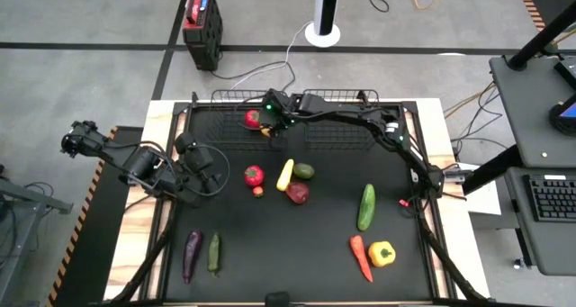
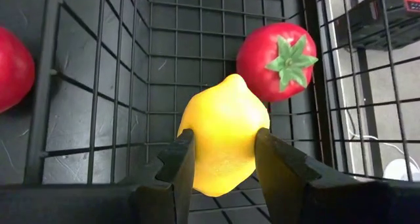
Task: Sort produce into baskets
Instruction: Put the lemon into the left wire basket, then put the eggplant into the right wire basket
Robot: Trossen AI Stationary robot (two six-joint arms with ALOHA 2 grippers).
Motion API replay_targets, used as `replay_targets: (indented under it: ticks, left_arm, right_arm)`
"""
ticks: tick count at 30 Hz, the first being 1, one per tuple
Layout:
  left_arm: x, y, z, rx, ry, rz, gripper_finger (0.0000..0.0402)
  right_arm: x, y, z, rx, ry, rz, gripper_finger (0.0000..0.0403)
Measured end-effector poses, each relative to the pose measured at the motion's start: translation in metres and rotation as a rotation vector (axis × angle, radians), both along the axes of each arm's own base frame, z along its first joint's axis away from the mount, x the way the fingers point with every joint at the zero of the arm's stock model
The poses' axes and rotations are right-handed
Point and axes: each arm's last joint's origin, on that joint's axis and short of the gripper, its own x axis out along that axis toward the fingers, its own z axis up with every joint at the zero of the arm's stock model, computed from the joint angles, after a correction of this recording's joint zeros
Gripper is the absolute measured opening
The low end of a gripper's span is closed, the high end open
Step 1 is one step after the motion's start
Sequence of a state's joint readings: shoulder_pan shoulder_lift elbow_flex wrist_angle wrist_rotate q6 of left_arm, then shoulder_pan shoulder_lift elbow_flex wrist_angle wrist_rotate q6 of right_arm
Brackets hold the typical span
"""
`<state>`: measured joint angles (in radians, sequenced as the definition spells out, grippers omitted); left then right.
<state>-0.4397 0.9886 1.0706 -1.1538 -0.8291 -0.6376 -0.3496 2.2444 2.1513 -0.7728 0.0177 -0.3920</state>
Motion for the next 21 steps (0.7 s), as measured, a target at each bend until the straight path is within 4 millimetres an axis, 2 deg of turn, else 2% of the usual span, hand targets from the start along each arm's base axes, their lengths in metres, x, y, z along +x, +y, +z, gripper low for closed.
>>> replay_targets:
  ticks: [4, 14, 21]
  left_arm:
    - [0.0000, 0.0000, 0.0000, 0.000, 0.000, 0.000, 0.0343]
    - [0.0000, 0.0000, 0.0000, 0.000, 0.000, 0.000, 0.0343]
    - [0.0001, 0.0000, -0.0003, -0.001, 0.000, 0.001, 0.0343]
  right_arm:
    - [0.0003, -0.0001, 0.0001, -0.001, -0.004, 0.000, 0.0138]
    - [0.0002, -0.0001, 0.0000, -0.001, -0.003, 0.000, 0.0182]
    - [0.0004, -0.0002, 0.0006, 0.003, -0.007, -0.008, 0.0196]
